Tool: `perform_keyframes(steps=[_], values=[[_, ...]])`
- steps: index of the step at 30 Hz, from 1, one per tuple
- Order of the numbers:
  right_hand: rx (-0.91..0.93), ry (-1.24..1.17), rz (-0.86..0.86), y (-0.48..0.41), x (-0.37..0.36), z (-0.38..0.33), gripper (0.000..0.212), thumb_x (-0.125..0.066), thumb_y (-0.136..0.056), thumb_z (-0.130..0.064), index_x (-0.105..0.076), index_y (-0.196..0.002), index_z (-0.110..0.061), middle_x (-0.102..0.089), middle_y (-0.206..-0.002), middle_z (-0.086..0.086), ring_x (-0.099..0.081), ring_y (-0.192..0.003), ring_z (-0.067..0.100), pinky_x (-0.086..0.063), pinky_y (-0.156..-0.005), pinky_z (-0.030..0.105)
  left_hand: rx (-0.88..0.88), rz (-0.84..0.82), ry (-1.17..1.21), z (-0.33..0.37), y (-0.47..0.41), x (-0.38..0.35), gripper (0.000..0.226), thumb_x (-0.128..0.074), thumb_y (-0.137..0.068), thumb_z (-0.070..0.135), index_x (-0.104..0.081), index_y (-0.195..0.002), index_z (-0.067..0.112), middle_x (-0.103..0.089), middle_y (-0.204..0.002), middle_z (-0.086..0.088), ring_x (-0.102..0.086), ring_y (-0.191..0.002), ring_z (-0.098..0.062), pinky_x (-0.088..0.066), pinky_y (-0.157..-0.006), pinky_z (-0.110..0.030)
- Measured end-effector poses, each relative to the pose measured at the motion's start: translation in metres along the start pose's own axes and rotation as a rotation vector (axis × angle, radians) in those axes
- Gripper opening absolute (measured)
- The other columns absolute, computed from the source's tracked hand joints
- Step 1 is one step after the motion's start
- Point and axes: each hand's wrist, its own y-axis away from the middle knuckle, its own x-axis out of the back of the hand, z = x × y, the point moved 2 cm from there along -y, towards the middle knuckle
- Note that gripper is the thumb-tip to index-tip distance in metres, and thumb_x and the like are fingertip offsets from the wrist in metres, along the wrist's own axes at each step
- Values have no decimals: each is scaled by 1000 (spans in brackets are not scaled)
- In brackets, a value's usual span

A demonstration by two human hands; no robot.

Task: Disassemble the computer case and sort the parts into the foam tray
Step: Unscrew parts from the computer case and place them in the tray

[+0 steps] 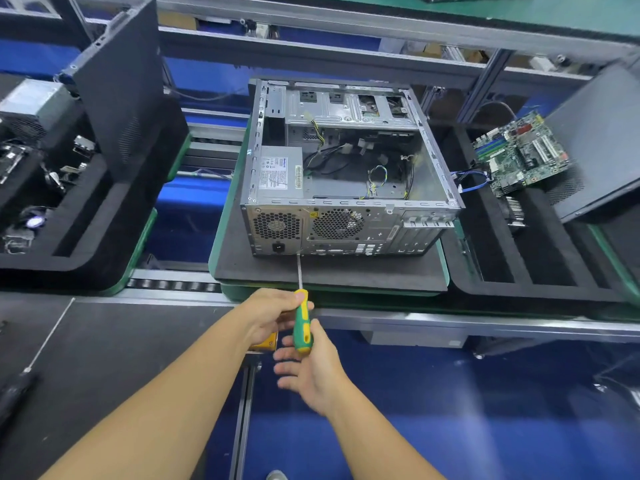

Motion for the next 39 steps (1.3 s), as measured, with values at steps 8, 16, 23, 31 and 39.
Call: perform_keyframes(steps=[8,16,23,31,39], values=[[233,62,137,-2,0,-1,29,-65,-98,-32,-46,-98,-10,-56,-89,8,-50,-66,16,-48,-51,28,12,-42,-106,6,12,-15,43,-71,-91,31,-62,-113,-5,-60,-95,-12,-57,-86,-22,-52,-76,-35],[71,-127,20,10,-1,-9,51,-53,-96,-54,-64,-107,-6,-58,-73,9,-54,-56,20,-46,-48,28,12,-42,186,5,14,-15,25,-58,-97,-1,-56,-121,-8,-71,-114,-23,-73,-94,-27,-60,-72,-37],[222,-123,75,9,-5,-4,19,-59,-102,-25,-55,-107,-6,-58,-83,10,-49,-59,15,-51,-52,29,67,-6,-54,2,17,-23,33,-67,-95,30,-66,-106,-1,-66,-94,-14,-62,-76,-23,-51,-58,-32],[66,-256,-21,12,-5,1,51,-53,-100,-51,-63,-113,-2,-59,-83,14,-57,-67,22,-55,-59,35,20,130,66,1,14,-9,32,-71,-91,10,-56,-117,-2,-74,-104,-20,-73,-81,-24,-58,-70,-36],[204,-144,41,12,-8,-4,18,-61,-99,-11,-50,-112,-5,-59,-87,13,-56,-60,15,-54,-56,30,56,47,-11,0,21,-17,34,-67,-95,31,-62,-107,0,-64,-82,-11,-59,-64,-23,-41,-40,-25]])
